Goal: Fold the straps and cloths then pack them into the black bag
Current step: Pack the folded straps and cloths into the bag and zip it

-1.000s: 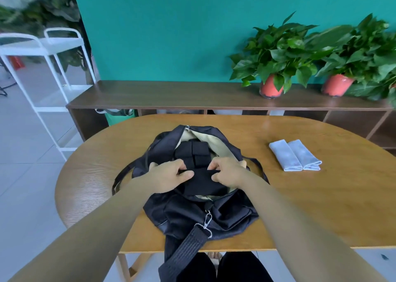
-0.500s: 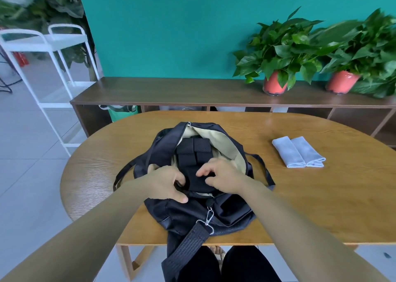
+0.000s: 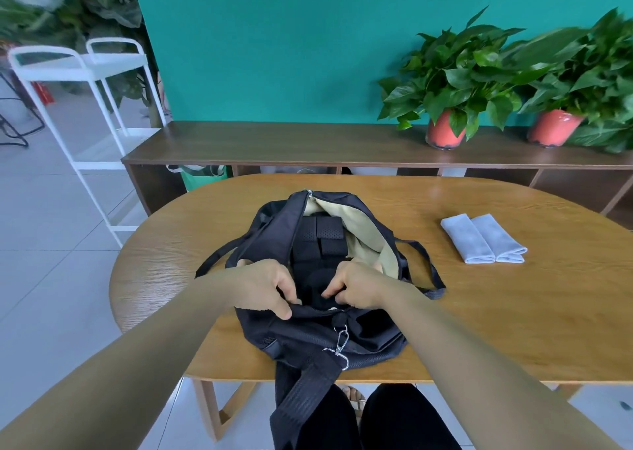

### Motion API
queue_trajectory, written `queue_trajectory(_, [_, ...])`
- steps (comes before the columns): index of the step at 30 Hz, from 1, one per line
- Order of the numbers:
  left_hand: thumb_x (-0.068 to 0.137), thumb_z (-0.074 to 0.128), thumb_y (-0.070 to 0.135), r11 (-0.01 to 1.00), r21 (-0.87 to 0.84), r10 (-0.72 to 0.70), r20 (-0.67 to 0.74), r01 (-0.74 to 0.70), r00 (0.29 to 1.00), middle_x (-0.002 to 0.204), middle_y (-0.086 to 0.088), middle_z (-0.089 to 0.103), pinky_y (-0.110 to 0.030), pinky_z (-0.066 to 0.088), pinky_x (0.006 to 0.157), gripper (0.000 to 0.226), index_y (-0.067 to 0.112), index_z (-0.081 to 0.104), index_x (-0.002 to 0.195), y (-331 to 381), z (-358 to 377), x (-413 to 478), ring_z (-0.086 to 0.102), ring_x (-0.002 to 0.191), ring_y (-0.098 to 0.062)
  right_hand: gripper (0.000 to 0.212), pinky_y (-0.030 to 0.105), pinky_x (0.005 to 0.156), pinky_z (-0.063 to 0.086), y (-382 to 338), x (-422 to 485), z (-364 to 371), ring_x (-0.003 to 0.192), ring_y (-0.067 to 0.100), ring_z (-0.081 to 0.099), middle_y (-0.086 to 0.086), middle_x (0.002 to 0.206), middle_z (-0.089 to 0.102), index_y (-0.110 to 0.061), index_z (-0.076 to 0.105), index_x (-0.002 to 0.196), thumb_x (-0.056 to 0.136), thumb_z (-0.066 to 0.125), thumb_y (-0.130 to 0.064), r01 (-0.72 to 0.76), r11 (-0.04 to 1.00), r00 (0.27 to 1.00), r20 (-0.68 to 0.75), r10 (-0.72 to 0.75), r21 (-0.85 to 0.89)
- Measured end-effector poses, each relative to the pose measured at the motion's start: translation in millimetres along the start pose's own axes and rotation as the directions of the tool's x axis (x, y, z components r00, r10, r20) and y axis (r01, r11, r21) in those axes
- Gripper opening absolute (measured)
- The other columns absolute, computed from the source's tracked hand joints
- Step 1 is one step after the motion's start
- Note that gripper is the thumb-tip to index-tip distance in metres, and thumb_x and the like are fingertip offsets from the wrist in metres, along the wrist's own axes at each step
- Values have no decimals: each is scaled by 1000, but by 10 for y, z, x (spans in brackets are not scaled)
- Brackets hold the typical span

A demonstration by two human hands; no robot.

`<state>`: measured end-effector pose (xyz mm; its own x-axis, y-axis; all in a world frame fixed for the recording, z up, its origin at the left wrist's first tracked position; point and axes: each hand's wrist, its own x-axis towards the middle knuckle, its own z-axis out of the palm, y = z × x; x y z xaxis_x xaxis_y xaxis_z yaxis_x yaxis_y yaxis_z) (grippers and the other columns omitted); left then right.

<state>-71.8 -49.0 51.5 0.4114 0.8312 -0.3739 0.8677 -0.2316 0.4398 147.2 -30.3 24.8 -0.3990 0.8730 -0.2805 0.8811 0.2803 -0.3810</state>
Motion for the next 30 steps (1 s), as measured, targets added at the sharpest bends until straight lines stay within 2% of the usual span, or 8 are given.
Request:
queue_trajectory(3, [62, 68, 46, 996, -74, -48, -34, 46, 998, 101, 22, 62, -41, 20, 104, 8, 41, 65, 58, 42, 45, 6, 46, 115, -19, 37, 34, 90, 18, -19, 3, 41, 118, 23, 33, -9, 118, 52, -63, 62, 94, 84, 62, -28, -19, 999, 1000, 1, 20, -37])
queue_trajectory(5, [63, 62, 57, 988, -154, -53, -134, 32, 990, 87, 14, 62, -39, 19, 96, 33, 27, 59, 51, 85, 69, 44, 52, 105, -16, 41, 34, 89, 19, -1, 11, 57, 115, 26, 35, -6, 116, 48, -76, 48, 86, 81, 61, -37, -33, 996, 999, 0, 33, -88])
queue_trajectory(7, [80, 58, 58, 1000, -21, -12, -327, 5, 945, 86, 8, 64, -36, 19, 92, 39, 24, 63, 61, 154, 101, 110, 55, 96, -9, 41, 37, 94, 23, 18, 13, 54, 113, 26, 35, -6, 115, 47, -78, 42, 87, 79, 60, -43, -40, 992, 999, -7, 40, -118])
queue_trajectory(10, [89, 56, 45, 991, 136, 51, -470, 15, 881, 98, 18, 64, -35, 20, 93, 18, 36, 69, 82, 278, 160, 174, 52, 94, -3, 30, 38, 99, 23, -16, -73, -42, 116, 20, 33, -8, 111, 55, -66, 58, 95, 79, 64, -41, -14, 999, 993, -117, 9, -42])
queue_trajectory(13, [85, 64, 40, 981, 190, 37, -396, 42, 917, 107, 20, 63, -38, 16, 100, 7, 39, 71, 88, 325, 224, 228, 47, 108, -5, 17, 35, 98, 22, -4, -186, -147, 113, 15, 33, -11, 100, 60, -43, 69, 97, 82, 65, -38, -16, 983, 967, -254, -31, -182])
queue_trajectory(19, [79, 69, 47, 939, 328, -25, -237, 104, 971, 112, 15, 55, -49, 4, 108, 18, 44, 65, 96, 315, 265, 256, 31, 129, -11, 29, 37, 101, 24, -82, -385, -195, 101, 15, 27, -8, 104, 57, -33, 72, 103, 81, 66, -50, -49, 939, 982, -186, -16, -341])
queue_trajectory(26, [83, 65, 42, 990, 137, 7, -270, 31, 963, 123, 17, 58, -54, -2, 108, 10, 34, 71, 86, 248, 261, 155, 29, 133, -5, 15, 39, 103, 17, 32, -351, -166, 115, 15, 26, -11, 99, 58, -41, 74, 92, 79, 69, -46, -47, 995, 988, -150, 33, -91])
queue_trajectory(30, [83, 63, 54, 971, 224, -25, -270, 88, 963, 125, 20, 56, -55, 0, 110, 21, 35, 72, 84, 326, 270, 160, 28, 132, -7, 14, 40, 106, 14, 82, -327, -126, 123, 17, 20, -4, 115, 52, -44, 72, 94, 81, 71, -38, -89, 996, 987, -136, 89, 0])
